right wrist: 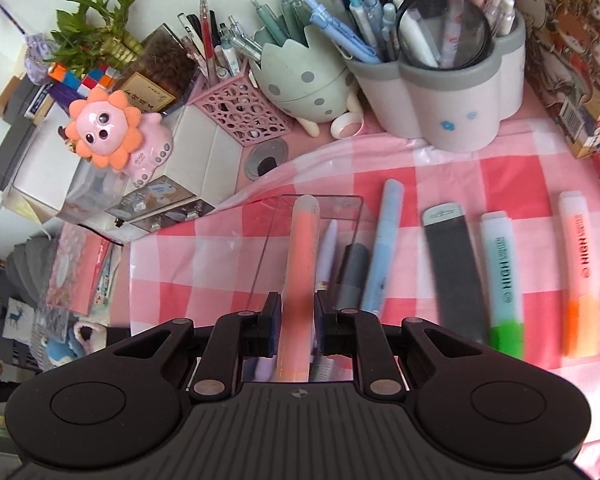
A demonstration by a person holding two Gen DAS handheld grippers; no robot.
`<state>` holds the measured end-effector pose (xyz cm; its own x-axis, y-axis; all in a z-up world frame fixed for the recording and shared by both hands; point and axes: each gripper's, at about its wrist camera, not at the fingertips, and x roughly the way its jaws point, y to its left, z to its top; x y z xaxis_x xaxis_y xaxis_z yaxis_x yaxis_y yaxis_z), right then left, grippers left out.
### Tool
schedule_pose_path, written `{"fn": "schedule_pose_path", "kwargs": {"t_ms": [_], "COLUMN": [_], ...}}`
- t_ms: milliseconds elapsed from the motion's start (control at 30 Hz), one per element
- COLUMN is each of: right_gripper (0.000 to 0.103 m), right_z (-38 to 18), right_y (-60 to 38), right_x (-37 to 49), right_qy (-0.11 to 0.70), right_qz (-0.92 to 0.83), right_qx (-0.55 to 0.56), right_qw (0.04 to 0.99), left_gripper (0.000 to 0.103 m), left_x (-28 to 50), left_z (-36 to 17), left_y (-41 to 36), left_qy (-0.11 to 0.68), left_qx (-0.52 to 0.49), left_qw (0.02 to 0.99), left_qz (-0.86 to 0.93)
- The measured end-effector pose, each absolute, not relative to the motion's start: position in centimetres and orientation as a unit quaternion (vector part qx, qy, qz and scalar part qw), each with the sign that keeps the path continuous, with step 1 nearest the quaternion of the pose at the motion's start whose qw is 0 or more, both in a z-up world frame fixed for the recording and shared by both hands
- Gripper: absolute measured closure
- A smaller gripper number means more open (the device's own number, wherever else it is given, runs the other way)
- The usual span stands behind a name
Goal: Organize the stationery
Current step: 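Carry the peach marker over the clear box and release it inside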
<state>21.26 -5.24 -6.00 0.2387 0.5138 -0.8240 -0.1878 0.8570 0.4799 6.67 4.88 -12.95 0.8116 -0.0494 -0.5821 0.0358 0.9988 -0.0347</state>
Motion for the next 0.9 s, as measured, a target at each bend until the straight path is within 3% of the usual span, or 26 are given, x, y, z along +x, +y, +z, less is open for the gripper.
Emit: {"fn": "schedule_pose_path", "kwargs": {"t_ms": [633,900], "right_gripper": [0.087,0.071], "right_z": [-8.4,-8.0], "right_y": [-1.6,-1.3], "right_x": [22.6,22.5], "right_qy": [0.607,0.600], "right_qz": [0.190,0.194], "right_qx": [0.143,0.129], "right_qw": [0.758,0.765], "left_gripper": [0.055,0.055], "left_x": [6.4,6.4], "left_z": [-12.9,-12.9], "left_y": [4.8,4.9], "left_qy": [0.304,0.304], "left_qx": [-0.019,-0.019], "left_qw": [0.952,0.952], "left_qz": [-0.024,-0.024]}}
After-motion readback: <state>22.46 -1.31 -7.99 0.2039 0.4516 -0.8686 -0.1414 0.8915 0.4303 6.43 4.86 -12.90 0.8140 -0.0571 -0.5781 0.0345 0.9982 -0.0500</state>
